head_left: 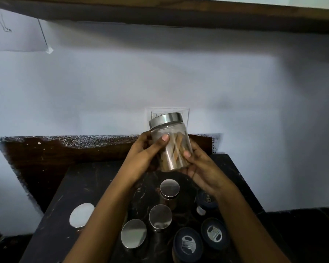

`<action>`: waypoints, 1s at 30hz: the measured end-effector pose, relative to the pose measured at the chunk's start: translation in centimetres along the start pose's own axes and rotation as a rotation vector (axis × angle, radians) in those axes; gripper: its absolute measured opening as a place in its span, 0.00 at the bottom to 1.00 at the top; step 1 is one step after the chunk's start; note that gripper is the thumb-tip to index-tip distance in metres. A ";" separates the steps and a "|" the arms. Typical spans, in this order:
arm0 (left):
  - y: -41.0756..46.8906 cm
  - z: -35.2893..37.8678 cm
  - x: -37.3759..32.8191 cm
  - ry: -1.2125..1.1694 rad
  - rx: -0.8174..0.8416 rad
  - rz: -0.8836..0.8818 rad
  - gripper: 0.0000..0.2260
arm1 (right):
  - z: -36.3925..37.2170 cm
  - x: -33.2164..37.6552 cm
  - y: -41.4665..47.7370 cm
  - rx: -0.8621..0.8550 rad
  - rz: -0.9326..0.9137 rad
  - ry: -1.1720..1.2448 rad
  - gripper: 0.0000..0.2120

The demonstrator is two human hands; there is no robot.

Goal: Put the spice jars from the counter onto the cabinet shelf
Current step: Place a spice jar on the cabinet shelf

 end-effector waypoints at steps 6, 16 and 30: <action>0.2 2.7 0.0 0.283 -0.058 0.121 0.41 | -0.4 0.1 -0.4 -0.182 -0.132 -0.112 0.41; 1.8 3.4 -0.7 -0.321 -0.085 -0.001 0.30 | -2.5 3.0 -1.1 -0.078 -0.067 -0.095 0.29; 1.7 4.9 -2.0 -0.205 -0.026 0.158 0.24 | -2.5 6.6 -2.7 -0.218 -0.266 -0.159 0.31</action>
Point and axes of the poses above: each hand's wrist, its own y-axis towards the middle knuckle, its own z-axis out of the palm, x = y × z, the point moved 2 cm from there along y, towards the middle knuckle, and after that the axes turned 15 degrees about z, right-handed, at the moved point
